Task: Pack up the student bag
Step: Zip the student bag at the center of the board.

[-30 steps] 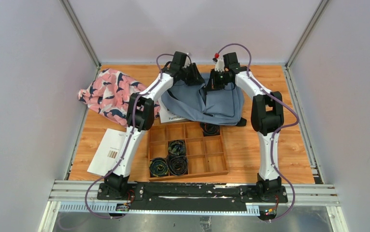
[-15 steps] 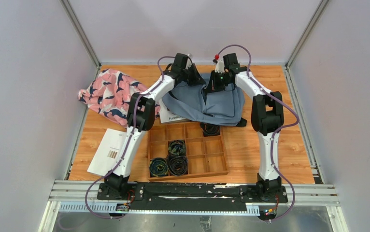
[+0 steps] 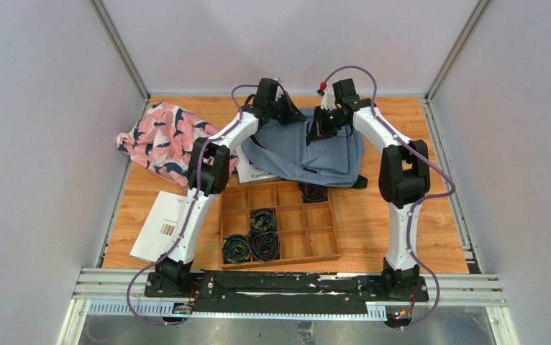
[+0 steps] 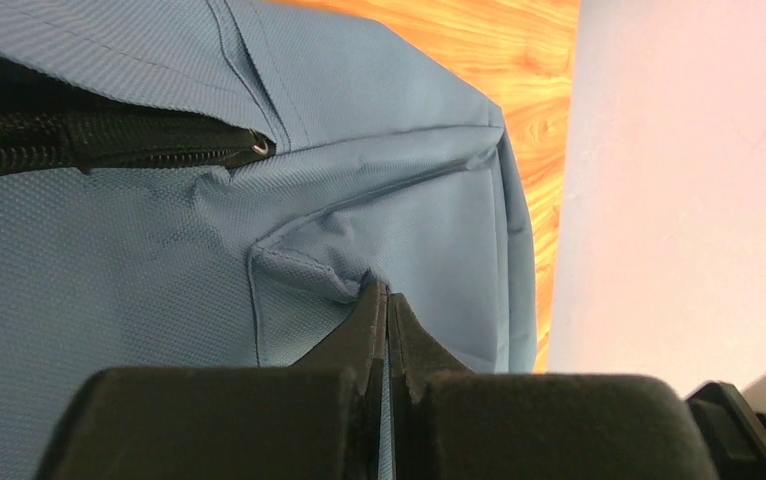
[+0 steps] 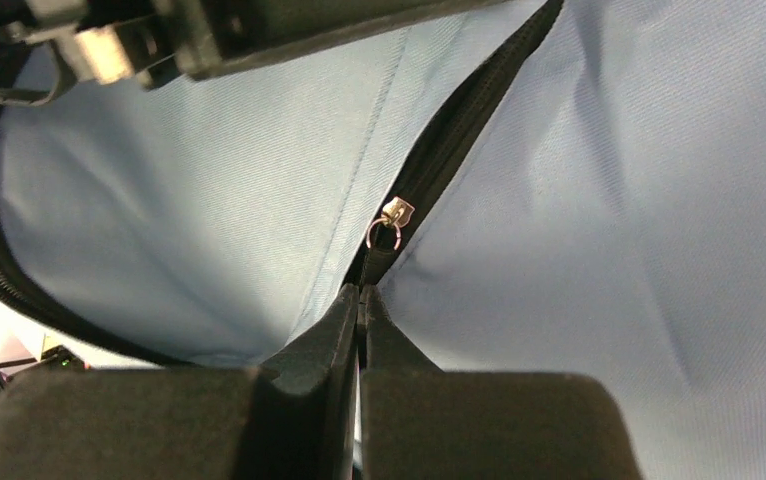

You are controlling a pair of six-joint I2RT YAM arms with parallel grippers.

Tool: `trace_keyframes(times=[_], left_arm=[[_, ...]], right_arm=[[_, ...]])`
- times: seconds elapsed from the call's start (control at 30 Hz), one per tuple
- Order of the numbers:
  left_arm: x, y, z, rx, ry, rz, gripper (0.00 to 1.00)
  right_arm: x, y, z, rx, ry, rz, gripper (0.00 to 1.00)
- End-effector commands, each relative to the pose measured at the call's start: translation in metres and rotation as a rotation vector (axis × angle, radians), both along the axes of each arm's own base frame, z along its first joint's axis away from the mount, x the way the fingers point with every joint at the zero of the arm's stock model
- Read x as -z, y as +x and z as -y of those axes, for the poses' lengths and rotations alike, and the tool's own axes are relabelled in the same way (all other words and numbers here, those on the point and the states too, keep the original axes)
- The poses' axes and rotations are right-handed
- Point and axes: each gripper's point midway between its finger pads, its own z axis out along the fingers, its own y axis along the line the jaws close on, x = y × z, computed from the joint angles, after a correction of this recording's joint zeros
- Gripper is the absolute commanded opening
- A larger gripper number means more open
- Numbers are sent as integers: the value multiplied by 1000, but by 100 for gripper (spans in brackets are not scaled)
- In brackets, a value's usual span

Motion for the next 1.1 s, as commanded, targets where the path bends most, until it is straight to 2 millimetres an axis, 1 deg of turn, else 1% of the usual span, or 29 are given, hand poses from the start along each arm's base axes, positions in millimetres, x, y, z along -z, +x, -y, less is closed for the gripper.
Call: trace_keyframes(times=[0.0,0.17,0.4,0.53,0.9,0.97,1.07], left_arm=[[-54,20,-10,-60,-51,117,0],[-53,24,-14,-74,-52,118,0],[-46,26,-18,-79,-46,104,0],[-42,27,-21,-83,-40,98,0],[-42,30,-27,-87,-39,95,0],[-42,30,-27,-86,-41,95,0],[-45,29,-27,-83,-45,97,0]], right_arm=[[-18,-26,-5,-37,-18,-14,0],[-20,-41,-7,-48,-40,-27,0],[-7,-73,-5,-68,-80,-79,0],[-3,-87,-4,-77,-98,-94,0],[10,-130,6,-93,-148,-148,0],[15,-137,7,-94,-162,-157,0],[22,-139,11,-81,-185,-163,0]])
